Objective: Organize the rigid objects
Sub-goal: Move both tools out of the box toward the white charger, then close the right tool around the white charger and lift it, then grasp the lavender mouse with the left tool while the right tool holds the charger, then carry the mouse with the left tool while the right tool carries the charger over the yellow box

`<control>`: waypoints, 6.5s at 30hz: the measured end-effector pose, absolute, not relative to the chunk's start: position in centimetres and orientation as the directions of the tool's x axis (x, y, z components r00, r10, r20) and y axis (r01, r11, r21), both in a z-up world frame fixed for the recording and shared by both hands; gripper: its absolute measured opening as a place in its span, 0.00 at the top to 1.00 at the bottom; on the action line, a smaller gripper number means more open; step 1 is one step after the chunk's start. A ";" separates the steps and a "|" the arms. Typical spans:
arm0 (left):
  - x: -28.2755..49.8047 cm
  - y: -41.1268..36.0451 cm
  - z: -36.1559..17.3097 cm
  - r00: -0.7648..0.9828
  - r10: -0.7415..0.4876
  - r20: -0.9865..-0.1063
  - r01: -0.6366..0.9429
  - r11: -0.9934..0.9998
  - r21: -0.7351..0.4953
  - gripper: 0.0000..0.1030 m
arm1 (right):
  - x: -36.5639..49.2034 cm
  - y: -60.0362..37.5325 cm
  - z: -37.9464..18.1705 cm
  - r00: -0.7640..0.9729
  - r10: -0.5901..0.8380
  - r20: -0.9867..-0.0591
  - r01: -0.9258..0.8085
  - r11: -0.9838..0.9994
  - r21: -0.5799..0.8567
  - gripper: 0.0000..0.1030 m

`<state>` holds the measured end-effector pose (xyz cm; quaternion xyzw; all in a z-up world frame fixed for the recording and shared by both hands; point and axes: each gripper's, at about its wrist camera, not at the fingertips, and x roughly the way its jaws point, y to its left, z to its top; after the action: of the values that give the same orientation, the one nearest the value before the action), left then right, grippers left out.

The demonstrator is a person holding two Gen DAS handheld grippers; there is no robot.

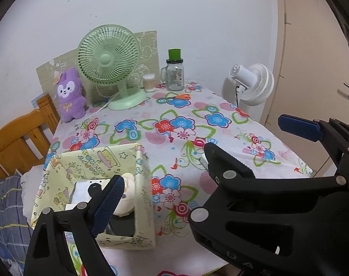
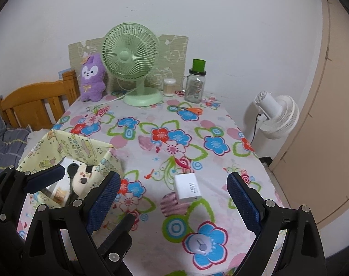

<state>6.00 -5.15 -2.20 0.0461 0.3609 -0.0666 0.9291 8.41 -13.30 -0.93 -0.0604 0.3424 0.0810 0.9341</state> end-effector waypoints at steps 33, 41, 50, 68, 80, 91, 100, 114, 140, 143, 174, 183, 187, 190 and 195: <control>9.5 -11.5 -6.2 0.657 -0.126 -0.743 0.214 0.977 0.024 0.09 | 11.5 -19.8 -5.2 0.698 0.052 -0.714 -0.119 0.992 -0.044 0.07; 10.5 -12.0 -8.3 0.639 -0.124 -0.759 0.205 0.979 0.013 0.09 | 12.7 -20.5 -7.2 0.671 0.054 -0.740 -0.125 0.991 -0.041 0.07; 11.6 -11.9 -10.9 0.628 -0.105 -0.771 0.179 0.984 0.011 0.09 | 14.1 -20.6 -10.4 0.641 0.074 -0.764 -0.142 0.990 -0.023 0.08; 13.4 -10.4 -14.7 0.568 -0.088 -0.818 0.106 0.994 -0.033 0.09 | 17.1 -19.9 -15.2 0.567 0.103 -0.817 -0.178 0.984 0.001 0.09; 13.0 -9.8 -14.6 0.585 -0.050 -0.809 0.076 0.997 -0.007 0.10 | 17.2 -18.0 -15.3 0.559 0.173 -0.811 -0.248 0.968 0.035 0.12; 12.9 -9.4 -14.8 0.598 -0.032 -0.801 0.036 0.999 -0.014 0.14 | 19.2 -17.3 -15.6 0.544 0.250 -0.801 -0.285 0.953 0.104 0.36; 12.9 -9.8 -14.8 0.599 -0.026 -0.801 0.050 0.999 0.004 0.13 | 18.9 -18.2 -15.3 0.580 0.209 -0.787 -0.267 0.962 0.058 0.51; 12.8 -11.8 -14.6 0.598 -0.037 -0.800 0.092 0.996 0.022 0.13 | 16.7 -24.7 -14.7 0.630 0.118 -0.768 -0.091 0.993 0.078 0.51; 8.9 -15.3 -13.1 0.644 -0.112 -0.757 0.197 0.980 0.022 0.20 | 12.8 -27.5 -14.4 0.649 0.091 -0.756 -0.036 0.995 0.089 0.51; 8.3 -16.0 -13.4 0.640 -0.132 -0.757 0.214 0.977 0.010 0.19 | 12.0 -27.5 -14.3 0.653 0.087 -0.752 -0.038 0.996 0.082 0.51; 10.0 -14.9 -14.5 0.625 -0.103 -0.773 0.181 0.983 0.015 0.56 | 13.0 -26.0 -16.0 0.620 0.033 -0.784 -0.022 0.999 0.025 0.50; 10.5 -13.2 -13.5 0.622 -0.089 -0.778 0.158 0.987 0.013 0.56 | 13.2 -24.2 -14.7 0.630 0.048 -0.775 -0.048 0.999 0.024 0.52; 10.2 -12.5 -12.6 0.633 -0.082 -0.770 0.157 0.987 0.023 0.56 | 12.7 -23.1 -13.4 0.644 0.051 -0.763 -0.055 0.998 0.021 0.52; 9.8 -11.9 -11.8 0.639 -0.086 -0.765 0.159 0.987 0.022 0.56 | 12.3 -22.4 -12.6 0.648 0.052 -0.760 -0.059 0.998 0.019 0.52; 8.9 -10.8 -10.6 0.648 -0.086 -0.757 0.160 0.987 0.026 0.56 | 11.4 -20.8 -11.2 0.652 0.043 -0.757 -0.064 0.998 0.002 0.52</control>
<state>8.86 -10.79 -10.62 0.0451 0.4141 -0.0678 0.9066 11.41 -20.84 -11.16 -0.0124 0.4158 0.0296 0.9089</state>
